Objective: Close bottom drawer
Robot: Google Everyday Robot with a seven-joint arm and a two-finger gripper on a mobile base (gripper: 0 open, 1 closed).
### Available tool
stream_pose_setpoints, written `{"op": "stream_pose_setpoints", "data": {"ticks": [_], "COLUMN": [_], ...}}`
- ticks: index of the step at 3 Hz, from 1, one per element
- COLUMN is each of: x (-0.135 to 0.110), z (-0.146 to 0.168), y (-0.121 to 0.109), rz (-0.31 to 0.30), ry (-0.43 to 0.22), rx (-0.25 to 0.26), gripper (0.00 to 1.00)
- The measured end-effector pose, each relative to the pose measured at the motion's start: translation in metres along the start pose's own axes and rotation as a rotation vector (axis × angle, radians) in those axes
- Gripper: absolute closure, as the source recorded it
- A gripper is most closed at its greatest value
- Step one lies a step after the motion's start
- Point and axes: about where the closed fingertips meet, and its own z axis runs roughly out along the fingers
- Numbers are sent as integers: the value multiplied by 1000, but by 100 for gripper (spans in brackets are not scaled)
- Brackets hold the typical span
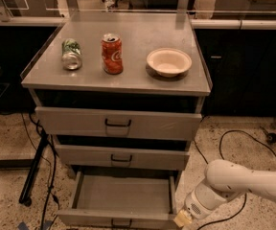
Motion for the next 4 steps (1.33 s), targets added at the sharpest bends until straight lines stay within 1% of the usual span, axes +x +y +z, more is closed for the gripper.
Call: {"op": "stream_pose_setpoints", "data": {"ticks": [1, 2, 3, 4], "x": [2, 8, 9, 9], "z": [7, 42, 78, 78], "y": [3, -15, -32, -32], "rz": [15, 96, 153, 153], "ry": [0, -25, -43, -43], "rx": [11, 9, 6, 6], "gripper": [100, 100, 100, 100]}}
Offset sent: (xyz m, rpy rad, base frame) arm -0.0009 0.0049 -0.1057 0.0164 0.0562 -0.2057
